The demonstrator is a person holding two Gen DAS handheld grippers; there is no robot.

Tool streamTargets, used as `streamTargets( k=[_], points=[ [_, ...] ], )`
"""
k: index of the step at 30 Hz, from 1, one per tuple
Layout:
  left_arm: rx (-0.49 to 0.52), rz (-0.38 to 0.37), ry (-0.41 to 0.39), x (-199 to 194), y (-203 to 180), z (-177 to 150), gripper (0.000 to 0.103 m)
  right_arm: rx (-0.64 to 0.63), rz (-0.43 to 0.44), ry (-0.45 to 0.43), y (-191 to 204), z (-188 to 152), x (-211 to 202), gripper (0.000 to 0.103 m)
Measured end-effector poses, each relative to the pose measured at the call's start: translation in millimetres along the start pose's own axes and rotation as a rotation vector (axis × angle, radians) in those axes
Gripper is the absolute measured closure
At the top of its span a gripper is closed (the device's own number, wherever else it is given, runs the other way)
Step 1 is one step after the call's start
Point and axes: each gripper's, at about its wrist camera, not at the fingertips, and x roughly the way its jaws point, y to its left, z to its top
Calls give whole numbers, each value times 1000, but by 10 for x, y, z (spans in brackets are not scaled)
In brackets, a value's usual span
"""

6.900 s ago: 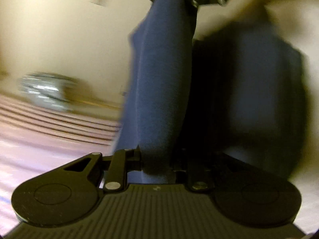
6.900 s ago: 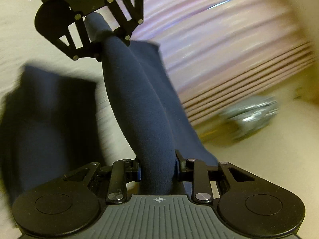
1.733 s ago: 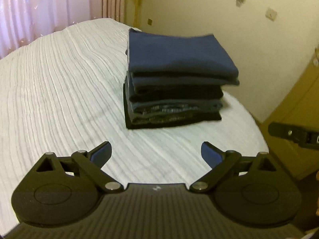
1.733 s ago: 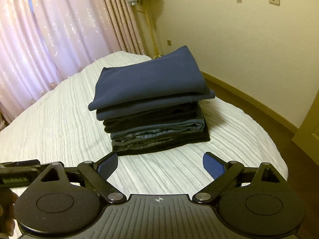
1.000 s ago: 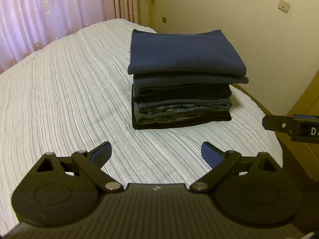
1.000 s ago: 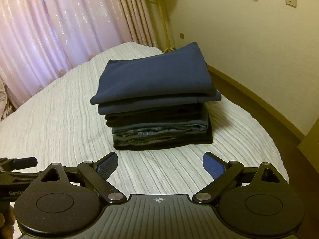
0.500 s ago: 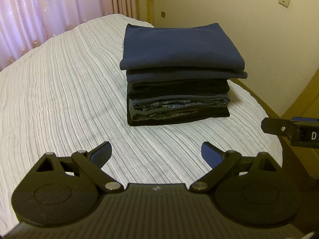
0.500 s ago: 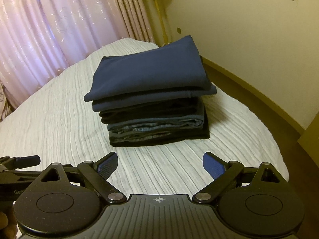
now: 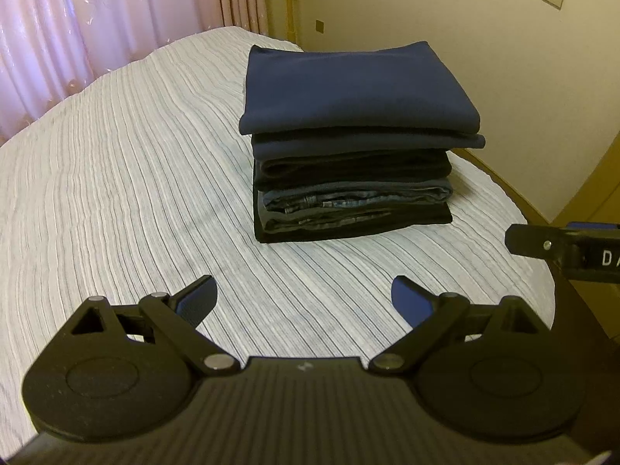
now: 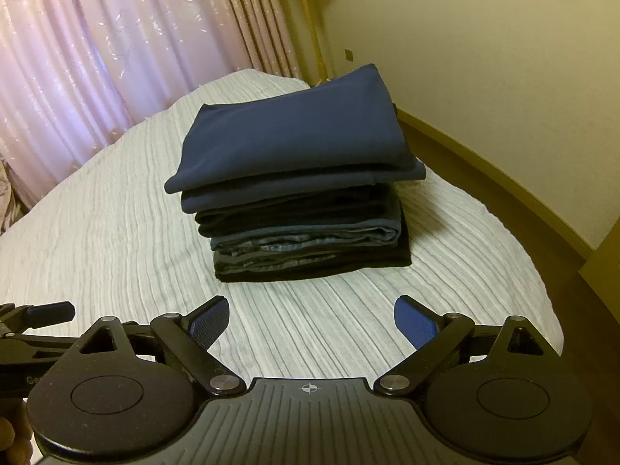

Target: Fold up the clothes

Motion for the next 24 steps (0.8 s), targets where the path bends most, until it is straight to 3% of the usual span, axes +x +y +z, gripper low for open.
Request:
streamTargets(
  k=[14, 15, 16, 24],
  points=[
    [15, 22, 6, -1, 24, -42, 8, -30, -22, -3, 82, 3, 15, 8],
    [17, 23, 6, 2, 23, -42, 8, -36, -28, -6, 93, 4, 16, 8],
    [17, 21, 6, 5, 23, -42, 8, -38, -33, -11, 99, 6, 13, 0],
    [18, 15, 4, 15, 14, -30, 8, -41, -31, -32, 104, 37, -16, 0]
  ],
)
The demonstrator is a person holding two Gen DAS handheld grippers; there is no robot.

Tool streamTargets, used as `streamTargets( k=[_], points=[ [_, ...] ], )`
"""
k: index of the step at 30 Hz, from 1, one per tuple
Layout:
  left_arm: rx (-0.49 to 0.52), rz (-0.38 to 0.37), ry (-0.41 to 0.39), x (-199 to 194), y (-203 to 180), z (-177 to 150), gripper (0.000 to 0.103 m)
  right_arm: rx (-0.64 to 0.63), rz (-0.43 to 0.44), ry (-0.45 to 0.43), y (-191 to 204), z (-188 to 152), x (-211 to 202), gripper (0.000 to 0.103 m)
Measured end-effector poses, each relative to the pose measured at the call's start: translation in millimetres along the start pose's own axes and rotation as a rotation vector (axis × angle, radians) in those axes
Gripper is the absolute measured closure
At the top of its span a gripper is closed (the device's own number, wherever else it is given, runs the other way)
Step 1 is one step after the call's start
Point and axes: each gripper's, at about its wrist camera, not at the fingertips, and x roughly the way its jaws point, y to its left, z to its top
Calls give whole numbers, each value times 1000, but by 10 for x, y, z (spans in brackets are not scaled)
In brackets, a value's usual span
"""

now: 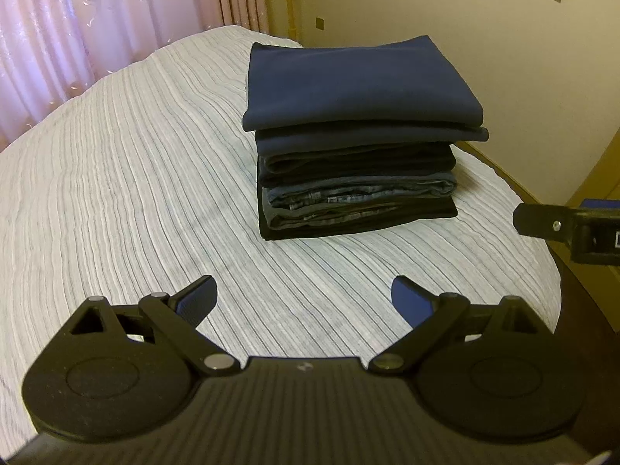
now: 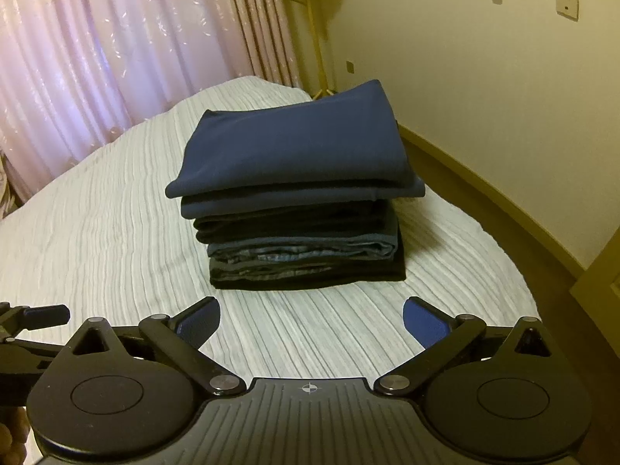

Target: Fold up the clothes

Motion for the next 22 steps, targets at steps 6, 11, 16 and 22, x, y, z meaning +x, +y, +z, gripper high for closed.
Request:
streamTargets(
  k=[6, 11, 16, 22],
  points=[
    [-5, -10, 4, 6, 0, -14, 8, -1, 12, 15, 14, -4, 19, 0],
    [-13, -9, 1, 2, 9, -27, 8, -8, 17, 15, 23, -14, 9, 0],
    [-15, -3, -10, -5, -7, -21, 8, -15, 16, 9, 31, -12, -3, 0],
    [-3, 1, -34, -24, -58, -24, 8, -25, 16, 4, 24, -7, -8, 0]
  ],
)
